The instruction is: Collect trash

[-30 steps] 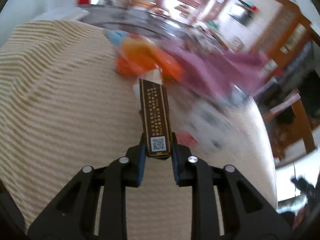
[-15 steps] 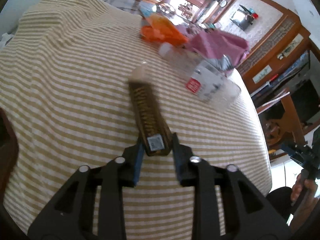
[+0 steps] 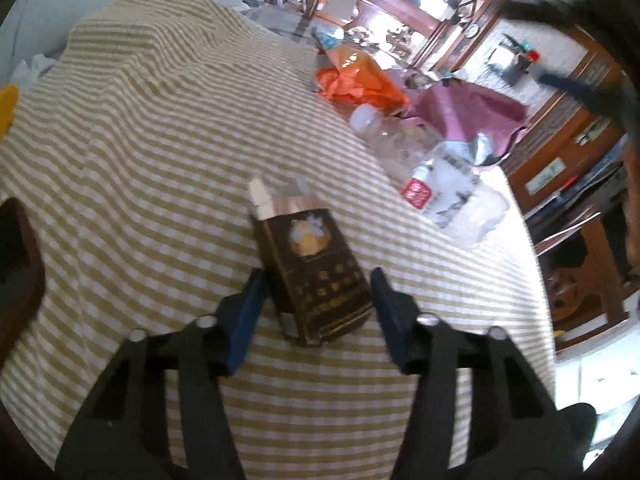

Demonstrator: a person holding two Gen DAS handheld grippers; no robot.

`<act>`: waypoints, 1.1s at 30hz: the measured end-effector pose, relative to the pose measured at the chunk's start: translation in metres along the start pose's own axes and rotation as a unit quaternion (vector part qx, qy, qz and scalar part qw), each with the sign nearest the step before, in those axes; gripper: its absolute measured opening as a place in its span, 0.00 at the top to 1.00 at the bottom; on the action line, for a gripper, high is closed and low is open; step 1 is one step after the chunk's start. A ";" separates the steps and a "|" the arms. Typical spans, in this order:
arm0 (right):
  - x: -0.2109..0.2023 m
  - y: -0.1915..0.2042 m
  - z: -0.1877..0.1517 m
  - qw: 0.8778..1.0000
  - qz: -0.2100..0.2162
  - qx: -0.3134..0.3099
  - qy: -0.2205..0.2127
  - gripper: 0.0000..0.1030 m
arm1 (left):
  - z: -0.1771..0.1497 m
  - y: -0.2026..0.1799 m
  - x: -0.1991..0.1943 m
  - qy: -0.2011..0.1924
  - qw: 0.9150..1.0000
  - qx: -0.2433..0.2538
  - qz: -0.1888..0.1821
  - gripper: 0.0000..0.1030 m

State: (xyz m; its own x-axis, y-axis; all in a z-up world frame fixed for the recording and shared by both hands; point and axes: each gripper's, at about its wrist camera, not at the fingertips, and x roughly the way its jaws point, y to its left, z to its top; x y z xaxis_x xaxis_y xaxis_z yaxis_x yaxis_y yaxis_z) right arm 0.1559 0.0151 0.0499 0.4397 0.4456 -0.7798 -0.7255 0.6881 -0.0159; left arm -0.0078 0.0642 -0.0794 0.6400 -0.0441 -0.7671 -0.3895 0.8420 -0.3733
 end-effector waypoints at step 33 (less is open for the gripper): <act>-0.027 -0.023 -0.017 0.992 0.069 0.097 -0.029 0.64 | -0.007 -0.004 0.001 -0.017 1.000 0.011 -0.013 0.44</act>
State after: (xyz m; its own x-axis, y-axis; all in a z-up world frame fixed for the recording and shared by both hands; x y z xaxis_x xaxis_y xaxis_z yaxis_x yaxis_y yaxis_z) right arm 0.1520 -0.0229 0.0610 0.3766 0.5719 -0.7288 -0.6684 0.7124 0.2137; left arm -0.0099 0.0572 -0.0825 0.6719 -0.0480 -0.7391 -0.3581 0.8525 -0.3809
